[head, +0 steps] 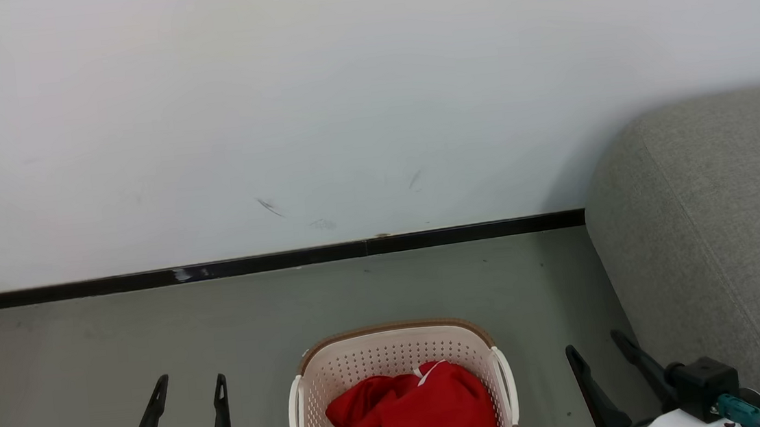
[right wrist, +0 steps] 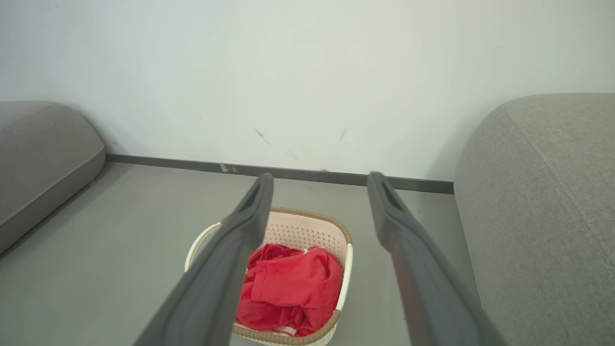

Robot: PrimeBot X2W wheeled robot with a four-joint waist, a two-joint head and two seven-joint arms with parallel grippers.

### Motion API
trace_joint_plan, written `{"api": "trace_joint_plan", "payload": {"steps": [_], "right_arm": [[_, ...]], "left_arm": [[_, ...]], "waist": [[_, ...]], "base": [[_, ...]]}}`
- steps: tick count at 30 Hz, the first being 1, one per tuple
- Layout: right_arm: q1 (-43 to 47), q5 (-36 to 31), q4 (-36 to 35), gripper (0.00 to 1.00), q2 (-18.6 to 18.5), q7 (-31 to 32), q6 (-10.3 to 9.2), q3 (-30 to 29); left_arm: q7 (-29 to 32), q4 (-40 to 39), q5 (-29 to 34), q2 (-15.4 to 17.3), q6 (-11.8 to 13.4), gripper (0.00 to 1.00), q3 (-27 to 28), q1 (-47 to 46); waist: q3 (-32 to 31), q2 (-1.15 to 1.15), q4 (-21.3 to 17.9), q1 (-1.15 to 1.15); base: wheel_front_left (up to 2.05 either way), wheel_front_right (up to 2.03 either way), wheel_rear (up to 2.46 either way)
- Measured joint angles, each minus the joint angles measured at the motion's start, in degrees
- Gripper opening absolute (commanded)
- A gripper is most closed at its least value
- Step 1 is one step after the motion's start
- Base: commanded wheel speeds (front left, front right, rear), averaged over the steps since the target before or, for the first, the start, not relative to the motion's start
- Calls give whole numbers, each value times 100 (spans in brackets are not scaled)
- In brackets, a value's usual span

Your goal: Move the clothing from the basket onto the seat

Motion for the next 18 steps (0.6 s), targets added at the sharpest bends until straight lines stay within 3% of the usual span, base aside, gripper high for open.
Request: {"api": "trace_joint_plan", "payload": {"steps": [18], "right_arm": [[18, 14, -147, 100, 0, 0, 0, -22]], "left_arm": [[-1, 4, 3, 78, -53, 100, 66, 5]], "waist": [[173, 0, -34, -1]], "base": [[0, 0, 0]]}}
